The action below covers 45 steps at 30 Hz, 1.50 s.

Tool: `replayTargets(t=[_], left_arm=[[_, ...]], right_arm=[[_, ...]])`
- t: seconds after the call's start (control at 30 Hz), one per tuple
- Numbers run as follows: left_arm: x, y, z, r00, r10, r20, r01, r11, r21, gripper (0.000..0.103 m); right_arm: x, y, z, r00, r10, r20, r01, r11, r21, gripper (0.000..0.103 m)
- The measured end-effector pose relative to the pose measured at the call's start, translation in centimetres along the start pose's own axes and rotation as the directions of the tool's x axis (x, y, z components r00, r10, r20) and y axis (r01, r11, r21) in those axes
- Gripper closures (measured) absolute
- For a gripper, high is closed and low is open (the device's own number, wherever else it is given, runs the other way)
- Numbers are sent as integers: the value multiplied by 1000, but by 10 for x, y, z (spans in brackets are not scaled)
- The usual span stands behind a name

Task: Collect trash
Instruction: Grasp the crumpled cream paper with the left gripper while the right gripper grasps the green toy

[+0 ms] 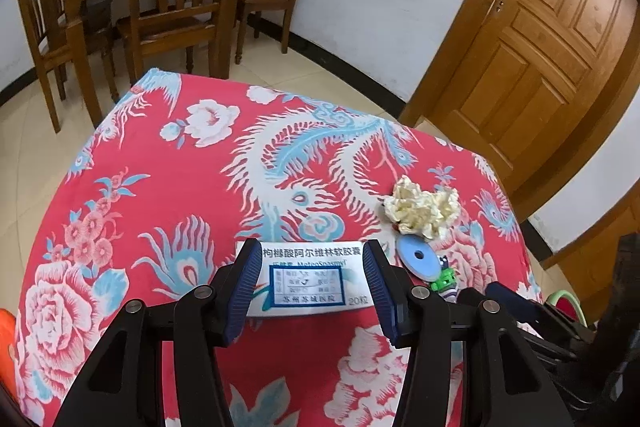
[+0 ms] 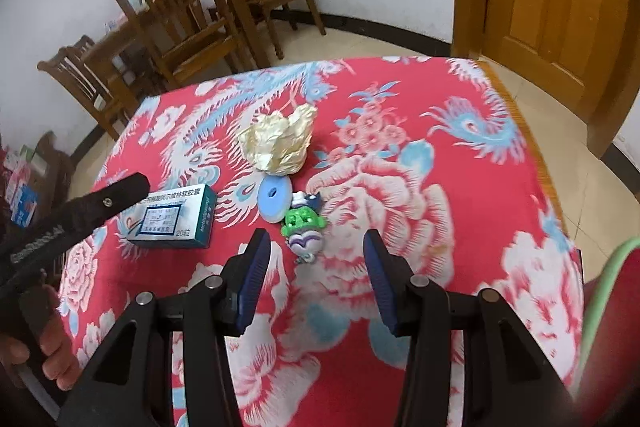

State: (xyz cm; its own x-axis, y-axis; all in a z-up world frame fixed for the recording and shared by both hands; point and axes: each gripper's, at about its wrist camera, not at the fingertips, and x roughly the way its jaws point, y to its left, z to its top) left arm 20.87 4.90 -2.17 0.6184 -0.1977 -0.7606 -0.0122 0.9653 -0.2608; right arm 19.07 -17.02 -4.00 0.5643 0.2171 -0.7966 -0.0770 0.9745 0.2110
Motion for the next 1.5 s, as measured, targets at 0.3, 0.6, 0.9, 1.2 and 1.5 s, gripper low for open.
replayTargets(t=[0.3, 0.6, 0.9, 1.2, 1.5], left_arm=[[9, 2, 5, 1000, -8, -9, 8, 1000, -2, 49], [13, -7, 6, 1000, -21, -13, 21, 1000, 11, 49], [23, -32, 5, 998, -43, -34, 45, 998, 51, 49], [42, -65, 9, 996, -80, -50, 85, 992, 92, 46], [66, -85, 12, 995, -65, -79, 74, 990, 122, 46]], right_arm=[[25, 7, 3, 999, -16, -39, 15, 999, -41, 58], [31, 10, 3, 999, -21, -43, 18, 998, -59, 74], [1, -10, -4, 1000, -11, -7, 11, 1000, -29, 78], [-30, -40, -13, 999, -9, 33, 8, 999, 39, 78], [-48, -67, -23, 998, -20, 57, 14, 994, 107, 78]])
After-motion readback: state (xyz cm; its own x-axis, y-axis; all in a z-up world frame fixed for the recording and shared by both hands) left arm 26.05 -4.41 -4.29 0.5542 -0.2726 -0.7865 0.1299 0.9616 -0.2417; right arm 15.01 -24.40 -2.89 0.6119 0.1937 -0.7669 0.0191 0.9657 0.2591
